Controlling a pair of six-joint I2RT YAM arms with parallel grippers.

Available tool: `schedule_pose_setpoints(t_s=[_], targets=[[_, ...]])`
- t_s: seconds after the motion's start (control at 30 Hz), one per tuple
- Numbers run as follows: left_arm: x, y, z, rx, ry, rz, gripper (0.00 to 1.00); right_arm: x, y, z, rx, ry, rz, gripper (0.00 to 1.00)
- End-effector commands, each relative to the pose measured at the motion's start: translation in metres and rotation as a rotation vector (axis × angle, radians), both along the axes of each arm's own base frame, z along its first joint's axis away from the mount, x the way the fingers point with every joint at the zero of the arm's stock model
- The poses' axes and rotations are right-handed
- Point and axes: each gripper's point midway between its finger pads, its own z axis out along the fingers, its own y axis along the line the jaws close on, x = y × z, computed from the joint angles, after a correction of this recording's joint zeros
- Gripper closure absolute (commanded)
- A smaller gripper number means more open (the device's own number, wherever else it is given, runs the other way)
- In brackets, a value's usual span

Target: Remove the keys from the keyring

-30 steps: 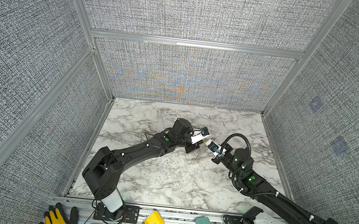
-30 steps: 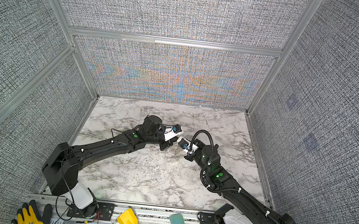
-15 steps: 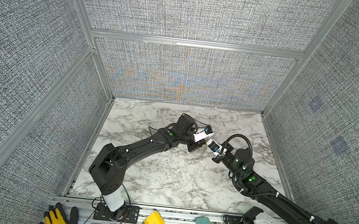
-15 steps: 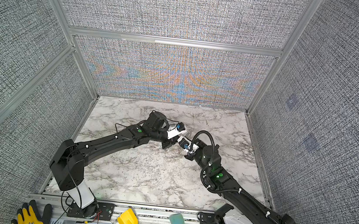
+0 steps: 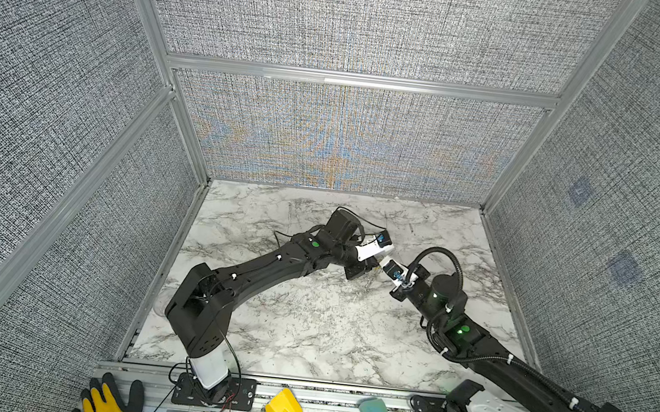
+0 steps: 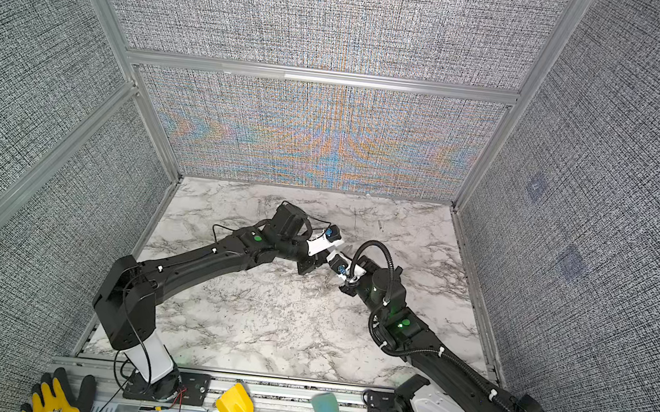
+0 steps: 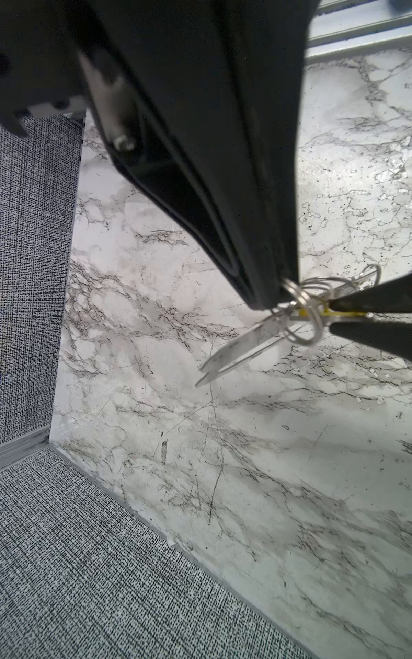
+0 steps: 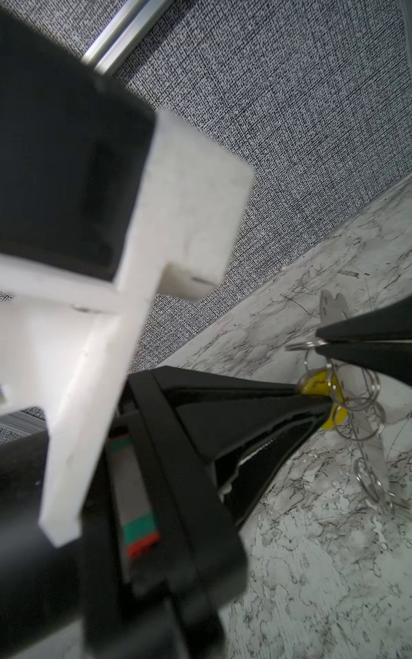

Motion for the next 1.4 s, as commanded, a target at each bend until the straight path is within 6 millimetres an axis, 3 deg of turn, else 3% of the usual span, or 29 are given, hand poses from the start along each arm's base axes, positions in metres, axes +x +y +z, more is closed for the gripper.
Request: schedule_pose_setpoints(t_s=[0.0, 0.7, 1.0, 1.37], targets=[[-0.005, 0.005, -0.01, 0.035, 0.043, -0.004, 1.0, 0.009, -0.011, 0.016, 0.027, -0.06, -0.08, 1.0], [0.003, 0.012, -0.005, 0.045, 0.024, 0.03, 1.0, 0.015, -0.026, 0.001, 0.028, 0.014, -0.181, 1.0], [0.01, 0.01, 0.015, 0.015, -0.044, 0.033, 1.0, 0.006, -0.011, -0.012, 0.07, 0.115, -0.083, 1.0], [0.001, 0.014, 0.045, -0.053, -0.218, -0.05, 1.0, -0.001, 0.003, -0.012, 0.153, 0.224, 0.028, 1.0]])
